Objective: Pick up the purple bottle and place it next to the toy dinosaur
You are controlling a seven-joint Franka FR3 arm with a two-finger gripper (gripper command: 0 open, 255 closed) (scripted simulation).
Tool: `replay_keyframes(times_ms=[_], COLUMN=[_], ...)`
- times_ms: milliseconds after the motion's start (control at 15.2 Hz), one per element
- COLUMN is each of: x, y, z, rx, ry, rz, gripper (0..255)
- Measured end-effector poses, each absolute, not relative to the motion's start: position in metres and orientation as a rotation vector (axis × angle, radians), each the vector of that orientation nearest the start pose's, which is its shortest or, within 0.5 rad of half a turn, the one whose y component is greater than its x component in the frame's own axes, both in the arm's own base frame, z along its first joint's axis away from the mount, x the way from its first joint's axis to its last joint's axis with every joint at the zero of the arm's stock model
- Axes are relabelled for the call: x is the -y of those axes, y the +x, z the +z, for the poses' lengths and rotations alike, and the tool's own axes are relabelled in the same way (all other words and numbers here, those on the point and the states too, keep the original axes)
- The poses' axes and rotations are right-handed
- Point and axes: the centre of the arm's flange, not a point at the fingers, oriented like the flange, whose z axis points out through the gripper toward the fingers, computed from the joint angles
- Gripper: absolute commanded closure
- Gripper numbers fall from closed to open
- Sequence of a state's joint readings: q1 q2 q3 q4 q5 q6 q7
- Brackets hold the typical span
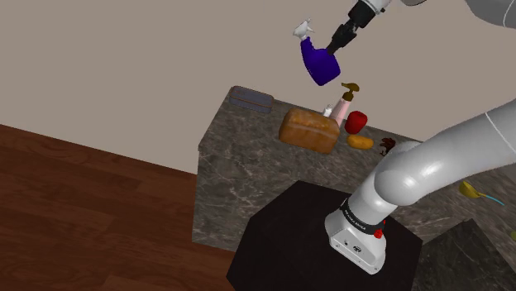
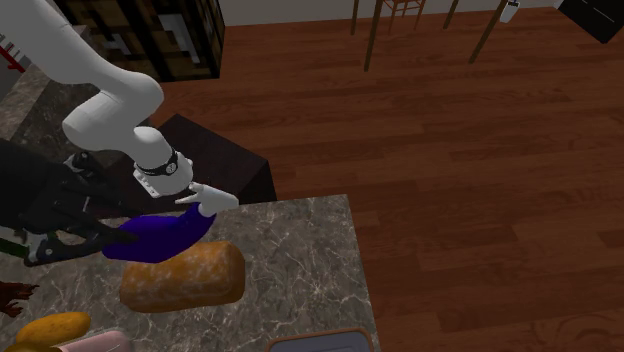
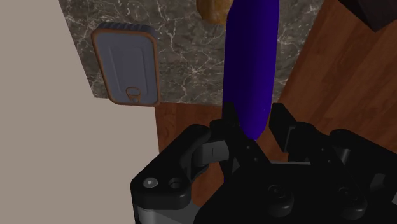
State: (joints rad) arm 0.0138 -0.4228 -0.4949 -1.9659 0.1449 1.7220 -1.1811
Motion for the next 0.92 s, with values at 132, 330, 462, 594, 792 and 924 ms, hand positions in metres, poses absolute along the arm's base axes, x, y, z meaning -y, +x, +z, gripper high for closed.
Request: replay_keyframes(times_ms=[132,330,462,594,792,924], x=[0.241,0.256,0.267,0.275,0.289,0.297], y=[0.359,0.32,0.297,0.272,0.233,0.21], z=[0.638,0.636,0.639,0.639,0.635,0.637], rx=[1.032,1.032,1.032,1.033,1.033,1.032], ry=[-2.775,-2.775,-2.775,-2.775,-2.775,-2.776], rz=[-0.505,-0.505,-0.505,-0.505,-0.505,-0.505], gripper=[255,255,255,255,255,255])
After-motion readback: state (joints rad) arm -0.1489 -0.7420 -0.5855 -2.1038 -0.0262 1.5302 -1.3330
